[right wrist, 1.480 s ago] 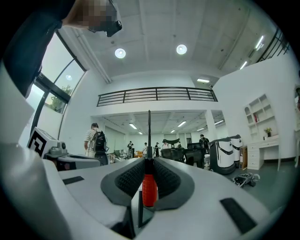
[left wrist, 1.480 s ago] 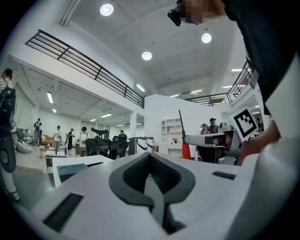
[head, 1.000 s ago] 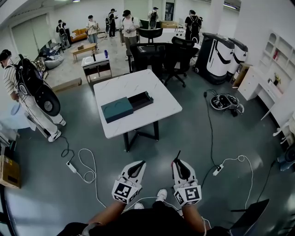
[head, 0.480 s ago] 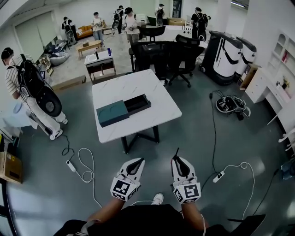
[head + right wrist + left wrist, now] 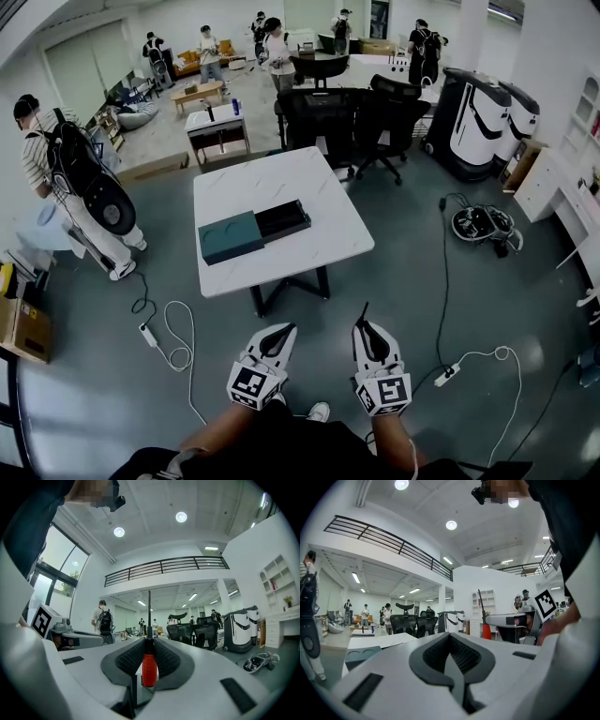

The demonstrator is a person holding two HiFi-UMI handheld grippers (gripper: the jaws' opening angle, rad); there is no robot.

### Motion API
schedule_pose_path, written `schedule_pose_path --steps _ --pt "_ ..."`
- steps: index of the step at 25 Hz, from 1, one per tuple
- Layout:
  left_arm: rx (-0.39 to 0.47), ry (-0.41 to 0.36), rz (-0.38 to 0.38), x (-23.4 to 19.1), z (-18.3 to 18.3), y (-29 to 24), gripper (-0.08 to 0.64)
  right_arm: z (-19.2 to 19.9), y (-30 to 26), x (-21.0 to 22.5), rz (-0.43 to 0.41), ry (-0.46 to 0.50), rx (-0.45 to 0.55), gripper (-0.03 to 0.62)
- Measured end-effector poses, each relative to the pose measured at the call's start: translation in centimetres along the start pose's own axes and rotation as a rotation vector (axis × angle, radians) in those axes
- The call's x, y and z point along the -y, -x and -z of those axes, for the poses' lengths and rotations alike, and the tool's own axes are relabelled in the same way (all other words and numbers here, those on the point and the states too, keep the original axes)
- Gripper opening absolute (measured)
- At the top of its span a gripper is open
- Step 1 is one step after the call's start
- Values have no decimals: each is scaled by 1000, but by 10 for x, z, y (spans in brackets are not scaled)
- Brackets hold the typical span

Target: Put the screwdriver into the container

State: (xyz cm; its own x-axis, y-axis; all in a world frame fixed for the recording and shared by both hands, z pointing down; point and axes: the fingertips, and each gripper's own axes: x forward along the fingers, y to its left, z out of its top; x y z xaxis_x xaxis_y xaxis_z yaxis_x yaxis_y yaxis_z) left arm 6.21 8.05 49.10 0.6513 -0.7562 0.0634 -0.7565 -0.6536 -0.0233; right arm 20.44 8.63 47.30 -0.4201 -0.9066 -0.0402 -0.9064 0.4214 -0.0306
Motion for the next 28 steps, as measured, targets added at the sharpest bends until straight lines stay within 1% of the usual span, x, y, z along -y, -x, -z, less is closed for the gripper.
schedule_pose_path --steps 5,11,16,22,26,28 --pt "2 11 -14 -12 5 -17 6 4 -21 10 -19 4 -4 72" --pt "3 27 -21 -49 13 -44 6 5 -68 14 -30 14 -8 72" --pt "14 29 -15 -91 10 -72 5 6 -120 17 -31 49 -17 72" --pt "24 21 -29 -153 7 -99 6 6 -185 12 -48 63 -17 72" --pt "40 12 -20 -190 5 -111 5 10 -229 4 -52 75 -17 72" --pt "34 15 -12 -206 6 -115 6 11 -250 -2 -60 78 -21 72"
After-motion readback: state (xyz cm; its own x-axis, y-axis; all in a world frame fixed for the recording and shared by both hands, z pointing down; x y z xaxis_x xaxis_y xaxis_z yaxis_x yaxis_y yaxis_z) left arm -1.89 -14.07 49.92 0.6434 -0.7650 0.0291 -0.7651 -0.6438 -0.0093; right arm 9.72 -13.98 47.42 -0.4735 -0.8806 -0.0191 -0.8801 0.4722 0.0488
